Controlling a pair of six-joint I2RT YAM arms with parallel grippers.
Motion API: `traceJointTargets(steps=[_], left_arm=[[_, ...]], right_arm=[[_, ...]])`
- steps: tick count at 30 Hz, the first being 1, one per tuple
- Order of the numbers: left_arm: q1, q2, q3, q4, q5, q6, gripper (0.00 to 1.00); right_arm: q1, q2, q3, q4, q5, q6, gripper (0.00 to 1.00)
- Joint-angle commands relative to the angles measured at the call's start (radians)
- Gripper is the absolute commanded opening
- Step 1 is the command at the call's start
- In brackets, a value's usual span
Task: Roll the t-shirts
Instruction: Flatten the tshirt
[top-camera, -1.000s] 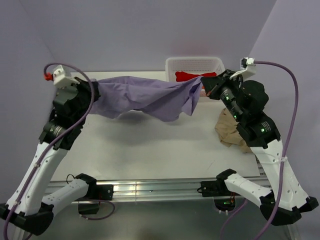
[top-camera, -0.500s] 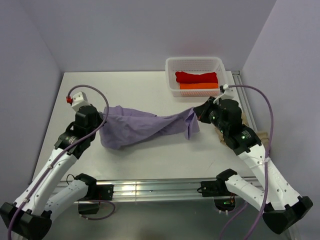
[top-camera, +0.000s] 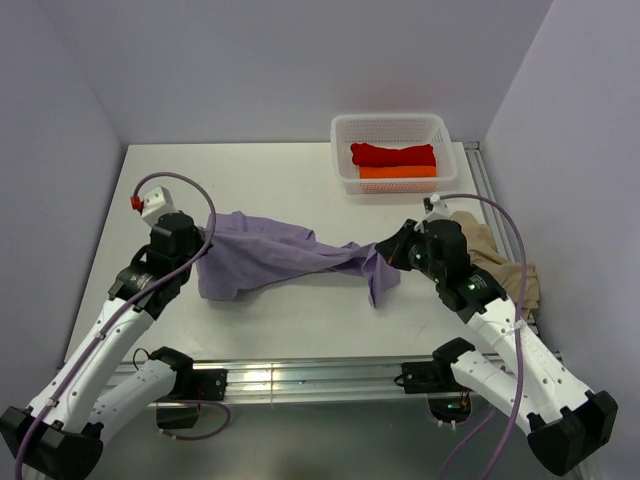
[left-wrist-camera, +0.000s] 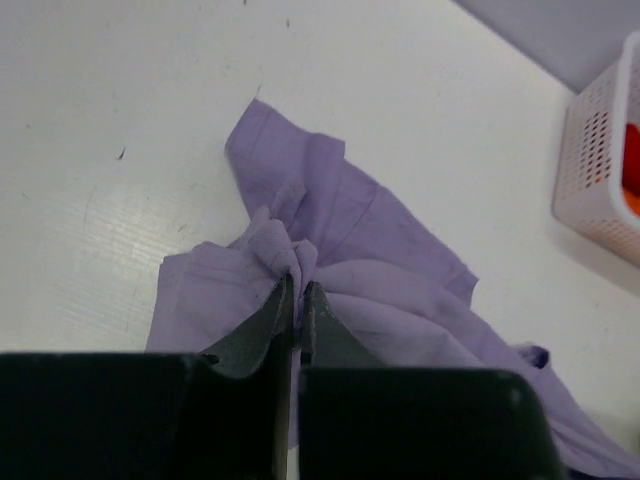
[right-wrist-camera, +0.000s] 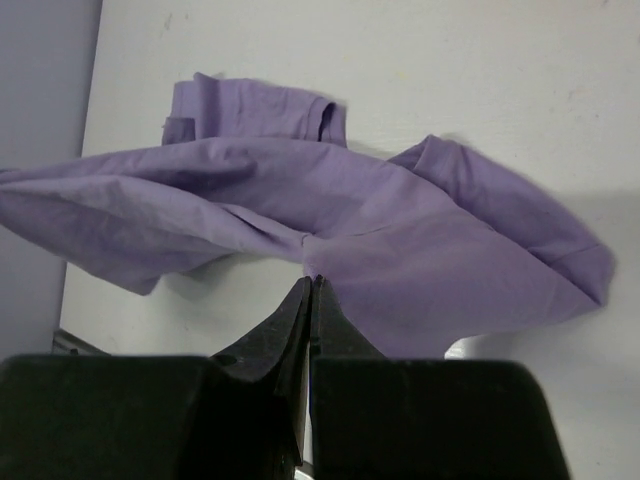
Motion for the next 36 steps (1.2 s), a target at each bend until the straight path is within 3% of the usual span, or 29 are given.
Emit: traceJointTargets(steps=[1,7,13,15,16,17,20,25,36], left_arm=[[0.003,-0.01,0.111,-0.003,-0.062,0.009,0.0],[0.032,-0.034,0.083,0.02,-0.062,0.02,0.04],[0.204,0.023,0.066,0.057,0.113,0.023,0.0],[0.245,0.03,0.069,0.066,0.139,0.026,0.0],[0.253,0.03,0.069,0.072,0.141,0.026,0.0],[0.259,0.029,0.071,0.075,0.141,0.024,0.01],[0.281,0.026,0.071,0.084,0.144,0.024,0.0],[0.333,0.064,0.076,0.094,0.199,0.023,0.0],[0.466,0.122,0.071,0.155,0.291,0.001,0.0]], right_arm=[[0.056,0.041,0.077,0.065,-0.019,-0.015,0.0],[0.174,0.251,0.171,0.062,-0.002,-0.034,0.0],[0.332,0.368,0.203,0.065,0.027,-0.044,0.01],[0.34,0.388,0.218,0.038,0.041,-0.053,0.14],[0.342,0.391,0.223,0.027,0.063,-0.061,0.25],[0.342,0.389,0.224,0.019,0.066,-0.067,0.44],[0.342,0.353,0.191,0.027,0.067,-0.072,0.55],[0.342,0.306,0.119,0.03,0.11,-0.055,0.54],[0.395,0.273,-0.105,0.052,0.115,0.081,0.31]])
